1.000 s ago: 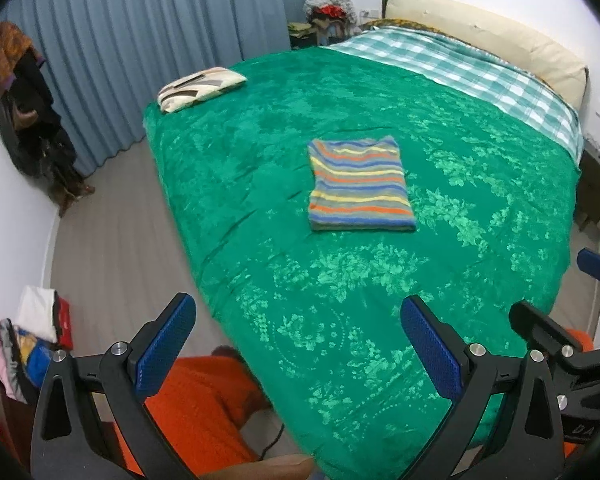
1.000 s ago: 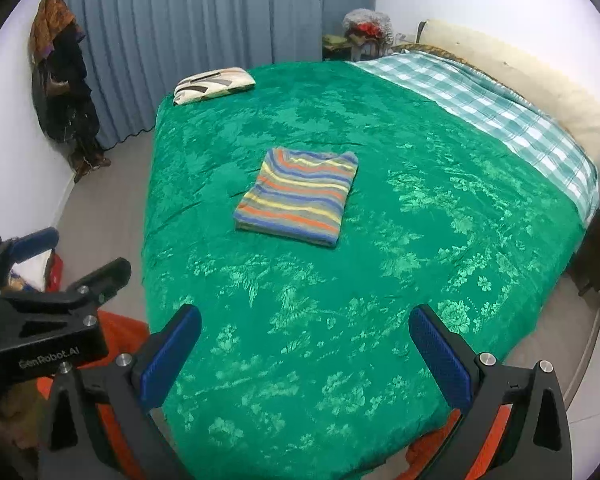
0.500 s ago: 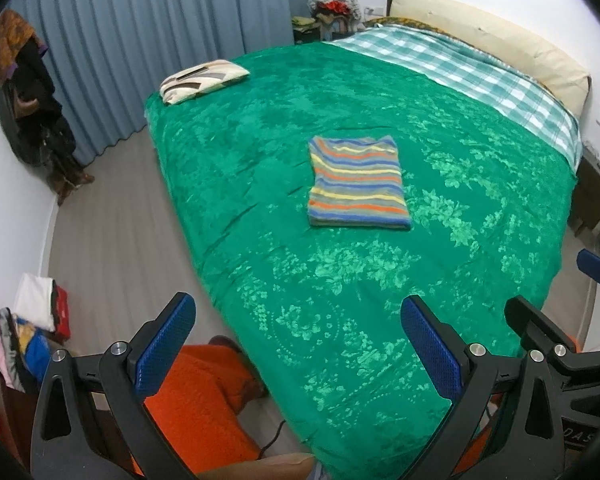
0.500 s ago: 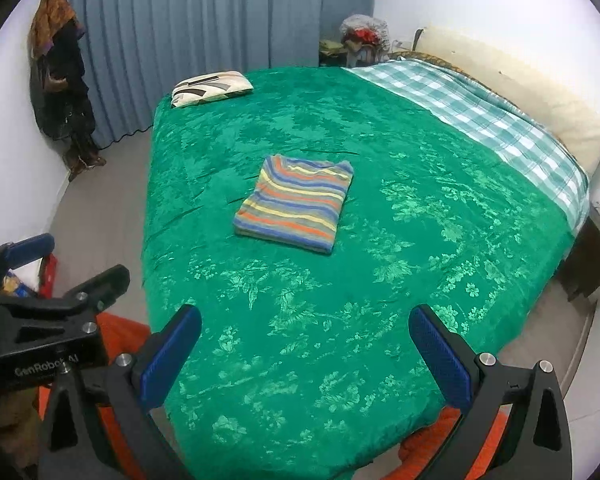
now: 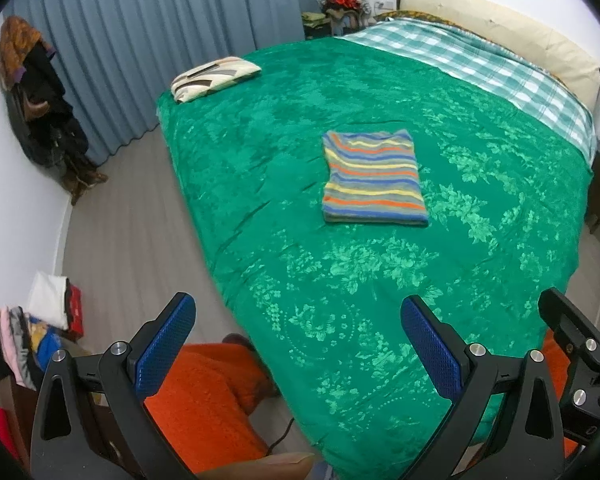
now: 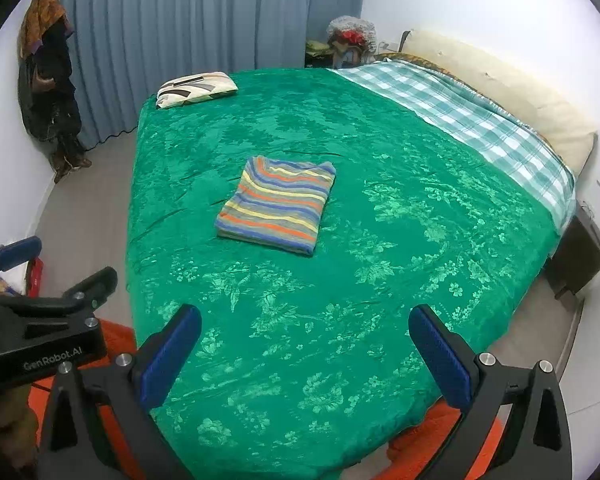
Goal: Fold small clothes
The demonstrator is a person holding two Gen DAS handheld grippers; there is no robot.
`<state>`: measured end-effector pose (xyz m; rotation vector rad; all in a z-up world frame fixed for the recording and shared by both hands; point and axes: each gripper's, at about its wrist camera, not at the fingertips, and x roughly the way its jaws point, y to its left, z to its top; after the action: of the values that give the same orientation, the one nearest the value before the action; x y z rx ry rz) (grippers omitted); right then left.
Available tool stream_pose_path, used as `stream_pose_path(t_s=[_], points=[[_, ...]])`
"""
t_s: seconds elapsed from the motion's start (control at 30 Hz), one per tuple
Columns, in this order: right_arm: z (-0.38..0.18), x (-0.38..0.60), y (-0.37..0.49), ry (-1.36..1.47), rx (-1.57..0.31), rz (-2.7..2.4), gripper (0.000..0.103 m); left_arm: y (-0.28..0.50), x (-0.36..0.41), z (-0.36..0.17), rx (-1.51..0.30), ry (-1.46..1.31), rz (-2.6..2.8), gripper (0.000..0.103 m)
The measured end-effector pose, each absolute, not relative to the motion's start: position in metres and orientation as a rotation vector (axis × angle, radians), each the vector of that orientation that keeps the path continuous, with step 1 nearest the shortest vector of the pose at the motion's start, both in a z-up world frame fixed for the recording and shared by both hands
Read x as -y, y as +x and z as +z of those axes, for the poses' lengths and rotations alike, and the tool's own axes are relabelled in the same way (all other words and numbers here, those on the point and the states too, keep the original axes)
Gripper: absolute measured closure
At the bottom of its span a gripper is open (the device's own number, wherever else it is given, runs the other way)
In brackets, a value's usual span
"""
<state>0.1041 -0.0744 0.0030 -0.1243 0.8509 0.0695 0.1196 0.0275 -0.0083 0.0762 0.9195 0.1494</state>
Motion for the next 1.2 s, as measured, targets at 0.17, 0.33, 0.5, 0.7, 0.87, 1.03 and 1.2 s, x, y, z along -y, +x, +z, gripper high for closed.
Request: stream_pose_path(t_s=[0.17,0.33,0.5,0.7,0.87,1.03,1.2], points=[[0.003,0.075,0.104,-0.127,-0.849,0.068,0.001,0.121,-0.029,-0.008,-0.916,0.077,0.155,0.001],[0.004,0.075,0.106,-0.13,-0.846,0.061,0.001,0.123,-0.03,-0.008,-0.921,0.074,0.154,0.001],[0.004,0.073,0.108,-0.135,-0.843,0.049,0.001,0.123,-0.031,-0.007,-0.917,0.076,0.153,0.001],[0.005,0.072,0.109,-0.139,-0.838,0.041,0.001,0.124,-0.031,-0.007,-0.916,0.084,0.155,0.001],[0.005,0.073,0.109,-0.141,-0.84,0.038,0.001,0.126,-0.029,-0.008,-0.919,0.093,0.148,0.001],[0.005,0.074,0.11,-0.145,-0.841,0.035,0.001,0.128,-0.029,-0.009,-0.92,0.094,0.147,0.001],[0.004,0.075,0.111,-0.146,-0.841,0.033,0.001,0.13,-0.029,-0.011,-0.927,0.09,0.143,0.001]])
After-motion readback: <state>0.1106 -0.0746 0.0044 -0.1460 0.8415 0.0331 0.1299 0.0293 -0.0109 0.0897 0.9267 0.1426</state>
